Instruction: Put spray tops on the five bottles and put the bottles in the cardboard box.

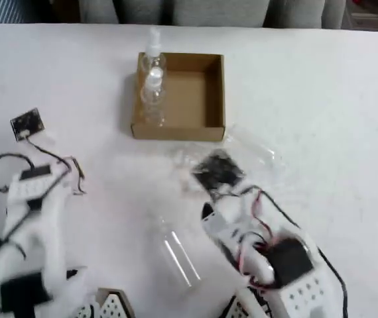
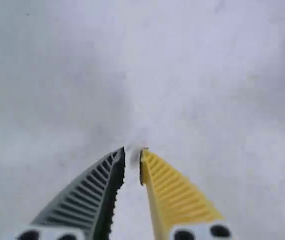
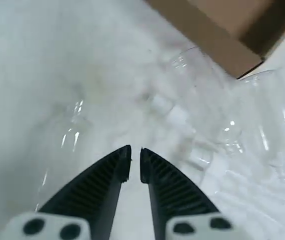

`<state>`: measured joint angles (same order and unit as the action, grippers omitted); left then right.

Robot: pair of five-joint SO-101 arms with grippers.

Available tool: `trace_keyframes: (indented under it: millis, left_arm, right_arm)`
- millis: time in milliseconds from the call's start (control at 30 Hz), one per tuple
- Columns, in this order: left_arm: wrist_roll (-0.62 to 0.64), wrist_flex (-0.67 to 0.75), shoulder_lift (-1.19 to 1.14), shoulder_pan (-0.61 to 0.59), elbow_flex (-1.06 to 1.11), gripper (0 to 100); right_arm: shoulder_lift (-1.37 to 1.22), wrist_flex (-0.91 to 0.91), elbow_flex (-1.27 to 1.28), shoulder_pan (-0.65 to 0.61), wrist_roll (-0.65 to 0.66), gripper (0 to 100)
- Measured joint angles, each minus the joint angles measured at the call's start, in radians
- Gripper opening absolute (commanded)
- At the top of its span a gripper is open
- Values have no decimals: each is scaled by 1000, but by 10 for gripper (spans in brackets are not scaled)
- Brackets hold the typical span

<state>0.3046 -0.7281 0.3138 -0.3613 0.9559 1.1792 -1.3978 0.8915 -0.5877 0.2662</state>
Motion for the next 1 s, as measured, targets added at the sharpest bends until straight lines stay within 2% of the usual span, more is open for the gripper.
trace_keyframes:
  millis: [133, 367, 667, 1000]
  left_arm:
    - [0, 5, -216, -38, -133, 68]
    - [2, -64, -338, -48, -259, 68]
    - [2, -72, -338, -48, -264, 68]
    - [2, -72, -338, -48, -264, 68]
  right_arm:
    - [-207, -26, -54, -121, -29, 46]
    - [-526, 48, -57, -281, -207, 276]
    - [-761, 172, -91, -437, -232, 284]
    - [-816, 215, -86, -476, -287, 284]
